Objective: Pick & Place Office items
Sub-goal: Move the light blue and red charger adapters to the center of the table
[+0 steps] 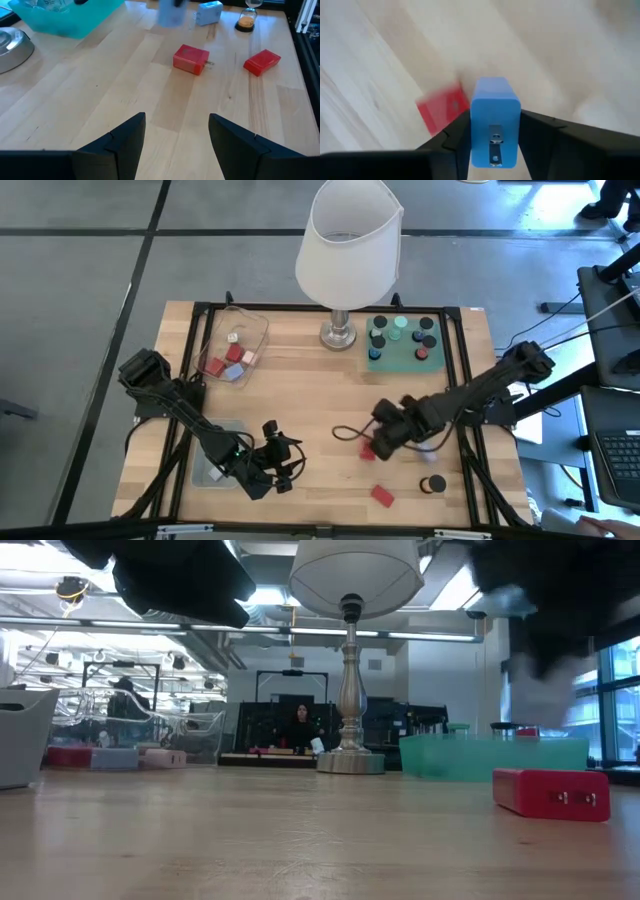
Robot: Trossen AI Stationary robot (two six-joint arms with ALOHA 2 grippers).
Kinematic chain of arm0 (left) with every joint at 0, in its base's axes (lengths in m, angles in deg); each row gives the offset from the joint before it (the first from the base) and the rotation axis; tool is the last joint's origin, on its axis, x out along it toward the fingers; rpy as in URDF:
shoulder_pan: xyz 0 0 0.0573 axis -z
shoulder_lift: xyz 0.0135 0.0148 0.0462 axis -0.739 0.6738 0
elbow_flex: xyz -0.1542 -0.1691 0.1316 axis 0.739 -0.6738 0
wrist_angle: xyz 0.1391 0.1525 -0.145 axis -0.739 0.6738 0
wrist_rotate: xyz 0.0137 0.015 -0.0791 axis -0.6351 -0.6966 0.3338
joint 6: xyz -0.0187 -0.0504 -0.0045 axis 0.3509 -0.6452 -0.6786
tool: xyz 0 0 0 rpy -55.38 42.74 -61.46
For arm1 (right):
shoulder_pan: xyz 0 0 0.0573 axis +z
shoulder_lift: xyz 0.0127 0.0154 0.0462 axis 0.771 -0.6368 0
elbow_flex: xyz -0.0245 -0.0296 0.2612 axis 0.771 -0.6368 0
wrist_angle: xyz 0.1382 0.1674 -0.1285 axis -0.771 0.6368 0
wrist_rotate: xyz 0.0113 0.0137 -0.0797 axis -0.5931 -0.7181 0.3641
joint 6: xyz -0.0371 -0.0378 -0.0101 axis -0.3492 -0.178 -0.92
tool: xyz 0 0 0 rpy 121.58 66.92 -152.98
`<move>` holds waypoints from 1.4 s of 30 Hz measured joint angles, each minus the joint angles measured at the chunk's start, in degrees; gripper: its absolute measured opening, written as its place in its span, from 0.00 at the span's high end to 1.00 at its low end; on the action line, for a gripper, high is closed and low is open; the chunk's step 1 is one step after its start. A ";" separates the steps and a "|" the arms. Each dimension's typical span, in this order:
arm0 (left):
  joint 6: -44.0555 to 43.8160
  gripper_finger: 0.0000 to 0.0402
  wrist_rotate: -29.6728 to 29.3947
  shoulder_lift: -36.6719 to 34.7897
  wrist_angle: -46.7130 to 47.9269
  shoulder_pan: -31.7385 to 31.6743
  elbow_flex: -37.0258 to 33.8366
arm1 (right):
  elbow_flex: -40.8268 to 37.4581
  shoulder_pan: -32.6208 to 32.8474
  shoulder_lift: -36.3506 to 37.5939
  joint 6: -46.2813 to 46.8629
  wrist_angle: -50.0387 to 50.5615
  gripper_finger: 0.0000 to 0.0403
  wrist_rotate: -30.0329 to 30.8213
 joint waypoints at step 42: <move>-1.01 0.47 -0.87 -2.86 -0.05 4.17 -0.04 | 35.17 -18.07 -36.47 -36.24 -9.95 0.66 -2.08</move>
